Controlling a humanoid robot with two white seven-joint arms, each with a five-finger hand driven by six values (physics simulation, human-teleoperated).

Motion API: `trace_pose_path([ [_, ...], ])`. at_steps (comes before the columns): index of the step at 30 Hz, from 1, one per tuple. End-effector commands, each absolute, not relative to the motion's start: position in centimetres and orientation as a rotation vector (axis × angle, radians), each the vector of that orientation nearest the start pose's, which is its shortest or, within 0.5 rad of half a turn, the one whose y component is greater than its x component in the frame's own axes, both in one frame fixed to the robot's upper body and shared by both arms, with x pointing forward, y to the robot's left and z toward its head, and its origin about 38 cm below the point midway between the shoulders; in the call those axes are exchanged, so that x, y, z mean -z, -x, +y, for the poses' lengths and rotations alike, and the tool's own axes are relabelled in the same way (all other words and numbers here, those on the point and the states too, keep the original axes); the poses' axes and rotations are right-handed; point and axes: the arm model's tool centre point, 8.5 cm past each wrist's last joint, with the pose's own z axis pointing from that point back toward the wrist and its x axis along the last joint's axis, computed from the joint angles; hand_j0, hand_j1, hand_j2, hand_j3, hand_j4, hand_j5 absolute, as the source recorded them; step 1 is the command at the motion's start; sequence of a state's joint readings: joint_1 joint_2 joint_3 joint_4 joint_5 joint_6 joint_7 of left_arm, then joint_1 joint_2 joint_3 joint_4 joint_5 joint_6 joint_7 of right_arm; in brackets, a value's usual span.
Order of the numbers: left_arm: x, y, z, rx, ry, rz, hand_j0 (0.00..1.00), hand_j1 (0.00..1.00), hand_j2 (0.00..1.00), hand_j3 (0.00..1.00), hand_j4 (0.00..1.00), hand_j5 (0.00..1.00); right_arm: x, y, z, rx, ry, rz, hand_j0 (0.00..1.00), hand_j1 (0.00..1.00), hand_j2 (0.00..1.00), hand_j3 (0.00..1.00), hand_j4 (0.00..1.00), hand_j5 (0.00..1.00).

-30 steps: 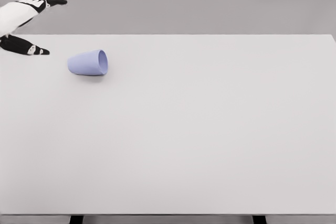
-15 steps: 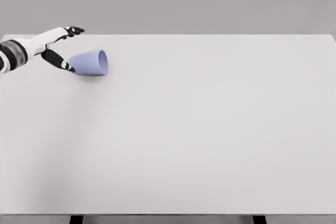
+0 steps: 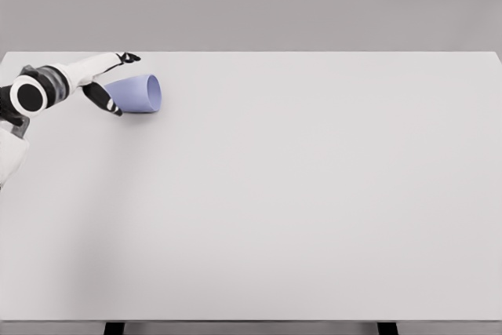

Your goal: Flip the cup with left arm and place it on the table

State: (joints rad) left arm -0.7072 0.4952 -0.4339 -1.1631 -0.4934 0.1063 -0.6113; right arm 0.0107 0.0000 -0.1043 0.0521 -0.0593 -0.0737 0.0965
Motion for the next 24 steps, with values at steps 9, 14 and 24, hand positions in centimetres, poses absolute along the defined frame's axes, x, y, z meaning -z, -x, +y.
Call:
trace_pose_path([
  [9, -16.9, -53.2, 30.3, 1.326, -0.523, -1.022, 1.0, 1.0, 1.0, 1.0, 1.0, 1.0, 26.1, 1.6, -26.3, 0.162, -0.004, -0.026, 1.0, 1.0, 1.0, 1.0, 1.0, 1.0],
  [14, -16.9, -53.2, 30.3, 1.324, -0.52, -1.023, 1.0, 1.0, 1.0, 1.0, 1.0, 1.0, 26.1, 1.6, -26.3, 0.162, -0.003, -0.027, 1.0, 1.0, 1.0, 1.0, 1.0, 1.0],
  [24, -15.9, -53.3, 30.2, 1.313, -0.499, -1.0, 0.99, 0.99, 0.99, 0.99, 0.99, 0.99, 26.1, 1.6, -26.3, 0.162, -0.004, -0.026, 1.0, 1.0, 1.0, 1.0, 1.0, 1.0],
])
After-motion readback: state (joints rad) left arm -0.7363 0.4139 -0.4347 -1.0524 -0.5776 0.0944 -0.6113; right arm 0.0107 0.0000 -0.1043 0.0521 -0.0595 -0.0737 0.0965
